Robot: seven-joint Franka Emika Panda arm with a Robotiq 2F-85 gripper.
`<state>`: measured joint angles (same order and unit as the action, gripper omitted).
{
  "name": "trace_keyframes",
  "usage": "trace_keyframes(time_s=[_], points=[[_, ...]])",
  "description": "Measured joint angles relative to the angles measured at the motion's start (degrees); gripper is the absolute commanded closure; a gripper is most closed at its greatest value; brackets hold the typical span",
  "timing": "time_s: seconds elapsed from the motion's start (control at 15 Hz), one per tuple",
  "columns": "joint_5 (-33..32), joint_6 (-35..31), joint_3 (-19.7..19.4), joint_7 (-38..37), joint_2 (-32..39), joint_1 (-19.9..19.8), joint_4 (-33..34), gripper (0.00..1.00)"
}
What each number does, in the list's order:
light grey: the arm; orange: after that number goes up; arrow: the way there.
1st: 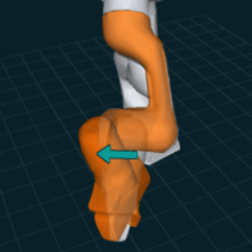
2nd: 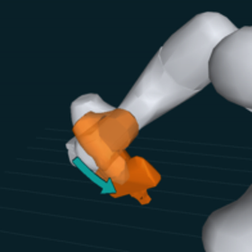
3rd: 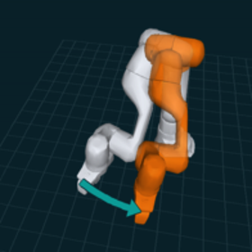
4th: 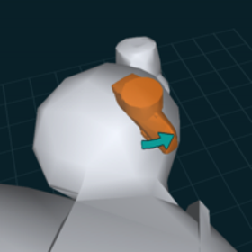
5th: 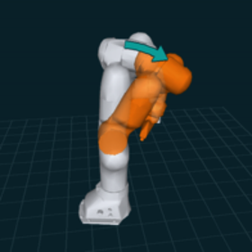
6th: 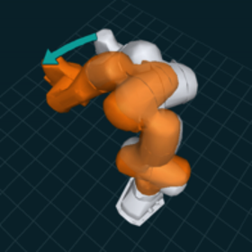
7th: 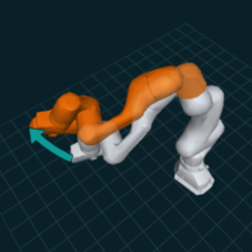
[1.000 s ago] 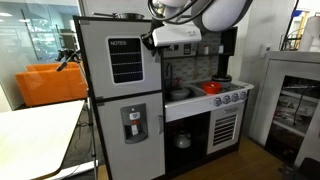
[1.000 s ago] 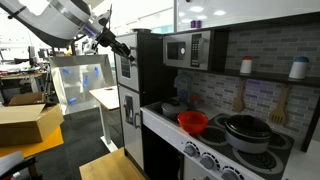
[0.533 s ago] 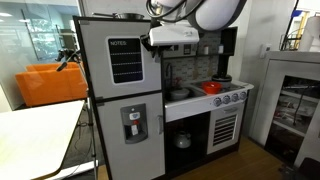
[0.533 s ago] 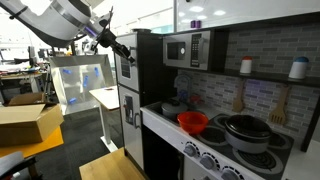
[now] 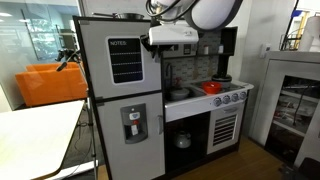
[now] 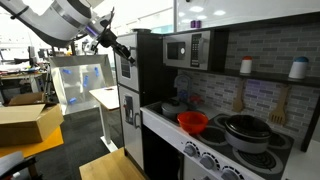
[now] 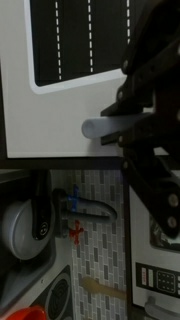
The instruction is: Open the upper fridge door
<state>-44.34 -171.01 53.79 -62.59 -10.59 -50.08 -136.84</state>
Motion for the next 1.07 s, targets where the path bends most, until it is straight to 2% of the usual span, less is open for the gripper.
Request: trace_keyframes(time_s=[0.13,0.2,0.4,0.6,0.87,0.93,1.0,1.07], points=[[0.90,0.08,-0.02,0.79,0.08,0.10,0.00,0.95],[4.08,-0.42,-1.67,2.94,-0.45,2.05,-0.96,0.95],[17.48,-0.93,-10.56,13.47,-5.00,13.64,-6.65,0.95],[30.10,0.65,-17.36,22.91,-10.54,25.15,-12.29,0.95],[46.85,10.64,-23.99,34.79,-17.69,40.77,-15.84,0.95],[50.98,14.40,-25.56,37.72,-19.53,44.90,-16.18,0.89],[53.17,17.26,-27.52,38.48,-21.57,48.60,-16.79,0.56],[53.31,19.87,-29.47,38.11,-23.66,51.46,-17.82,0.54]])
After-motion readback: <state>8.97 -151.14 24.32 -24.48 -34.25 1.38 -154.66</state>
